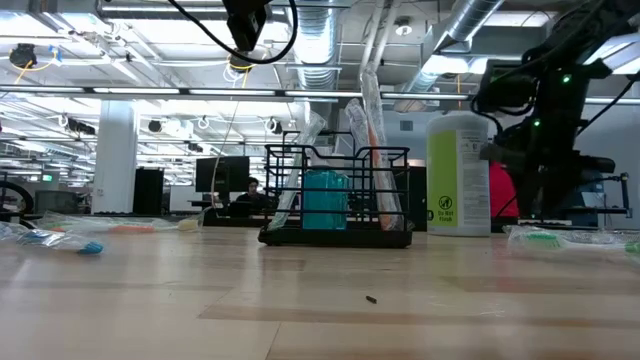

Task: Pick & Place toothbrushing station
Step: Put the top blue toothbrush into the left compartment of the organizer

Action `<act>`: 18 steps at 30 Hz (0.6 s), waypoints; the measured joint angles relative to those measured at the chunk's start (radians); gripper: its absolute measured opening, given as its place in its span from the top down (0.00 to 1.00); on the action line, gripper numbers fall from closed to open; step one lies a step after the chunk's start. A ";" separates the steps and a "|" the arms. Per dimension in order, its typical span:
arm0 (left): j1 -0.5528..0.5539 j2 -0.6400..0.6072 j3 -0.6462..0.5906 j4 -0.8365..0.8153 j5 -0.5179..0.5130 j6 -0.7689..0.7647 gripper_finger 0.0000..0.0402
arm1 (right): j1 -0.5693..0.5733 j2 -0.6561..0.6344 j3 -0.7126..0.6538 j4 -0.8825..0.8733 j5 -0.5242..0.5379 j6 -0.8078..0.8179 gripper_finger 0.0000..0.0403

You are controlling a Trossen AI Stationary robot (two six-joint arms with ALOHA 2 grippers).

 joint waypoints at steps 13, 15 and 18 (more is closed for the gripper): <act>-0.009 0.000 0.000 0.001 0.000 -0.027 0.73 | -0.091 0.161 0.000 0.082 0.005 -0.072 0.70; -0.009 0.000 0.000 0.000 0.000 -0.027 0.73 | -0.094 0.167 0.000 0.091 0.006 -0.092 0.70; -0.009 0.000 0.000 0.000 0.000 -0.026 0.73 | -0.093 0.167 0.000 0.114 0.005 -0.105 0.71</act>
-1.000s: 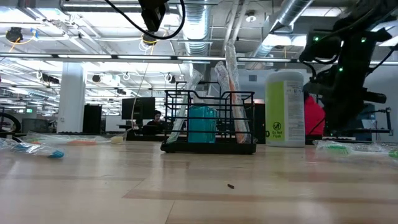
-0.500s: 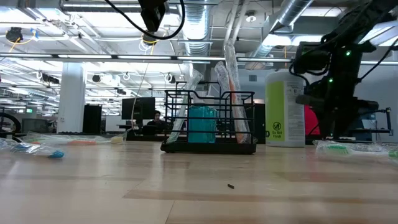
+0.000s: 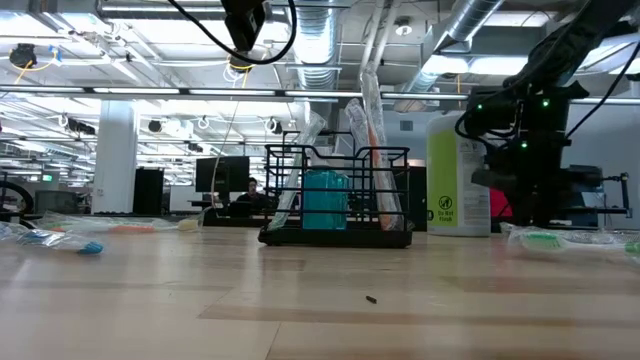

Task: Pick & Place toothbrushing station
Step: Put the top blue toothbrush into the left compartment of the organizer

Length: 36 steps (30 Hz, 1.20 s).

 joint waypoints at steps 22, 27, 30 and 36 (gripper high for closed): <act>0.000 0.000 0.000 0.000 0.000 0.003 0.73 | 0.071 -0.004 0.002 -0.043 -0.013 0.008 1.00; 0.000 0.000 0.000 0.000 0.000 0.002 0.73 | 0.134 -0.028 0.000 -0.055 -0.035 0.059 1.00; 0.000 0.000 0.000 0.000 0.000 0.003 0.73 | 0.181 -0.052 -0.002 -0.055 -0.039 0.082 1.00; 0.002 0.000 0.000 0.000 0.000 0.002 0.73 | 0.271 -0.126 -0.001 0.009 -0.030 0.093 1.00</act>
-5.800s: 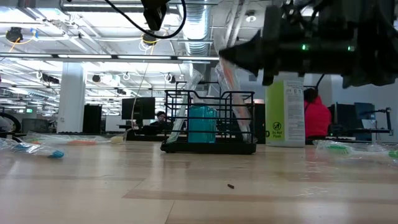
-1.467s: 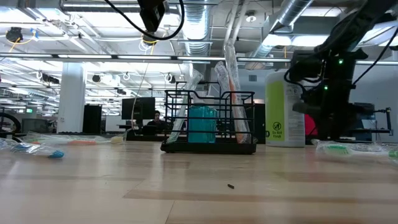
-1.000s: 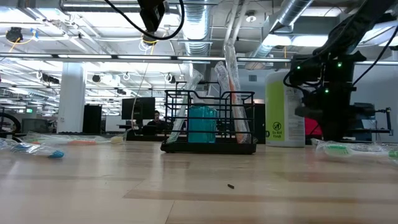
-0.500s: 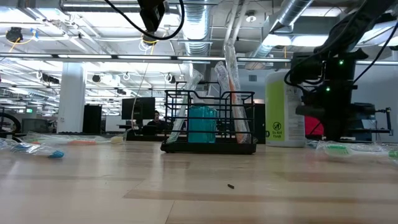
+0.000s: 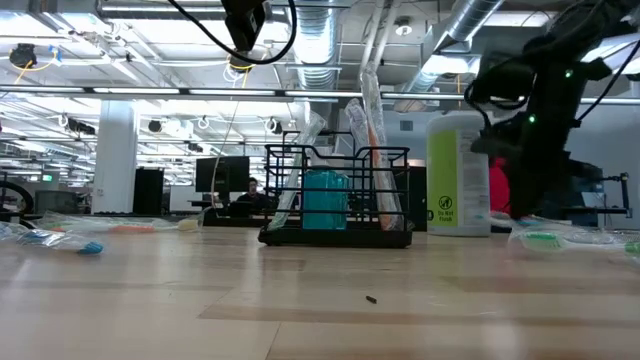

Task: Pick & Place toothbrushing station
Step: Put the top blue toothbrush into the left compartment of the organizer

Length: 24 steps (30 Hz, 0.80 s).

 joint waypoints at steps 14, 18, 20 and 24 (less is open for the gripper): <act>0.004 0.000 0.000 0.000 -0.015 0.000 0.73 | 0.171 -0.179 0.000 0.332 0.106 -0.116 1.00; 0.004 0.000 0.000 0.000 -0.017 0.000 0.73 | 0.227 -0.199 0.000 0.428 0.137 -0.175 1.00; 0.004 0.000 0.000 0.000 -0.023 0.000 0.73 | 0.257 -0.200 0.001 0.487 0.161 -0.206 1.00; 0.005 0.000 0.000 0.003 -0.027 0.000 0.73 | 0.314 -0.197 0.001 0.629 0.184 -0.284 1.00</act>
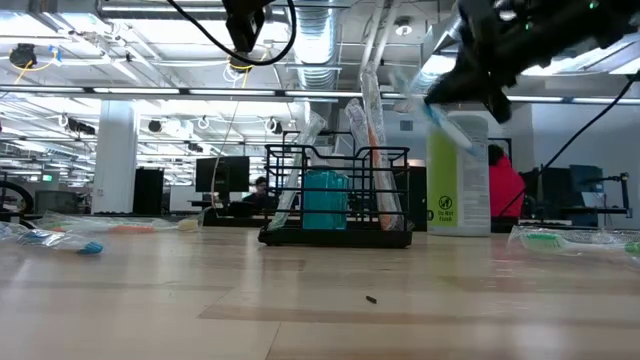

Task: Pick & Place toothbrushing station
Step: Put the top blue toothbrush into the left compartment of the organizer

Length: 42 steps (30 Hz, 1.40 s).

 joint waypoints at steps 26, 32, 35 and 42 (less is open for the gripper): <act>0.069 0.000 0.000 0.192 -0.042 0.032 0.73 | 0.244 0.127 0.001 0.604 0.000 -0.288 1.00; 0.078 0.000 0.000 0.207 -0.042 0.065 0.73 | 0.252 0.246 0.052 0.706 -0.006 -0.315 1.00; 0.080 0.000 0.000 0.215 -0.041 0.085 0.73 | 0.252 0.302 0.106 0.708 -0.032 -0.328 1.00; 0.080 0.000 0.000 0.222 -0.041 0.119 0.73 | 0.252 0.400 0.204 0.704 -0.072 -0.360 1.00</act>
